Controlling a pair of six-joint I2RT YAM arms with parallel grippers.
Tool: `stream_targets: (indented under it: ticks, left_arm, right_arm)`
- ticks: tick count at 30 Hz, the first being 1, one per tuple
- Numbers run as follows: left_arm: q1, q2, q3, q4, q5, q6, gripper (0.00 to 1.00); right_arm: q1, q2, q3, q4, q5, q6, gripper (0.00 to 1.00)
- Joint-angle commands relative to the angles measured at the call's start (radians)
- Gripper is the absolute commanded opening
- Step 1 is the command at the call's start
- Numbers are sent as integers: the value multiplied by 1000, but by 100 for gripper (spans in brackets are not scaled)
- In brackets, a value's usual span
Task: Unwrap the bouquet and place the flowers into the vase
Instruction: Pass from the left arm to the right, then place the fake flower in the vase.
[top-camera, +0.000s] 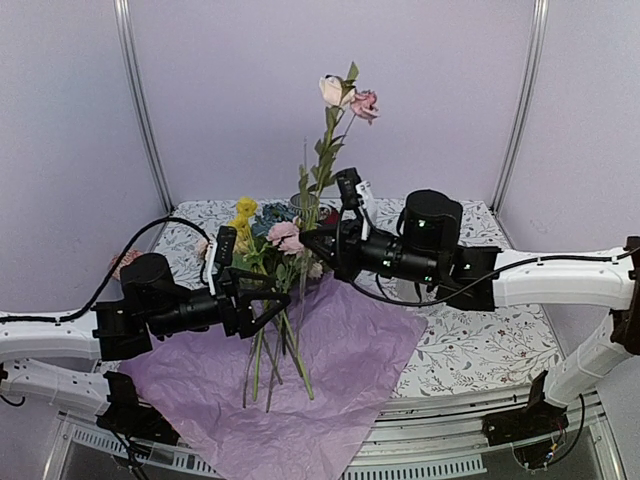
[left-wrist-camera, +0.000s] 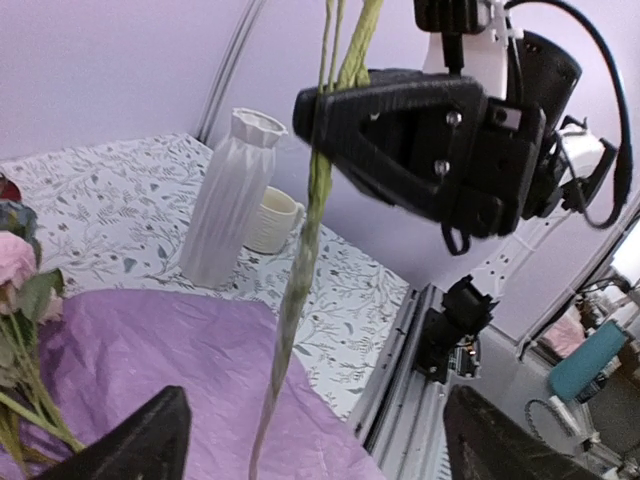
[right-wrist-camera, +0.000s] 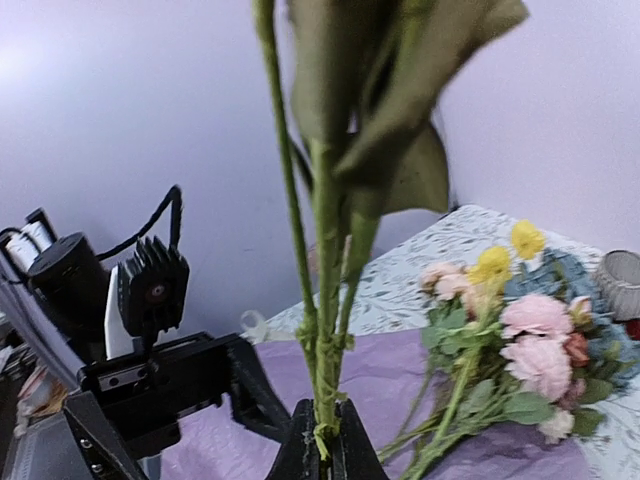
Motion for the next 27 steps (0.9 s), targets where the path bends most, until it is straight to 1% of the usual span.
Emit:
stream_targets:
  ticks: [1, 4, 7, 12, 15, 16, 23, 27]
  left_arm:
    - [-11, -43, -5, -74, -123, 0, 97]
    - [-10, -68, -24, -79, -155, -4, 98]
    - [-9, -82, -32, -91, -184, -4, 98]
    - [-9, -79, -26, -111, -198, -2, 98]
    - [-9, -66, -18, -120, -196, -3, 97]
    - [-9, -59, -14, -121, -193, -4, 96]
    - [-9, -48, -15, -123, -198, -11, 96]
    - [-8, -40, -17, -124, -200, -17, 95]
  right_arm:
    - [-52, -141, 26, -194, 340, -142, 3]
    - [-98, -214, 63, -260, 465, -218, 3]
    - [-142, -292, 94, -260, 569, -318, 3]
    - [-186, -354, 190, -255, 638, -424, 3]
    - [-188, -351, 234, -252, 678, -482, 3]
    - [-190, -346, 258, -252, 712, -524, 3]
    - [-218, -348, 248, -248, 749, -579, 3]
    - [-259, -337, 226, -263, 708, -530, 3]
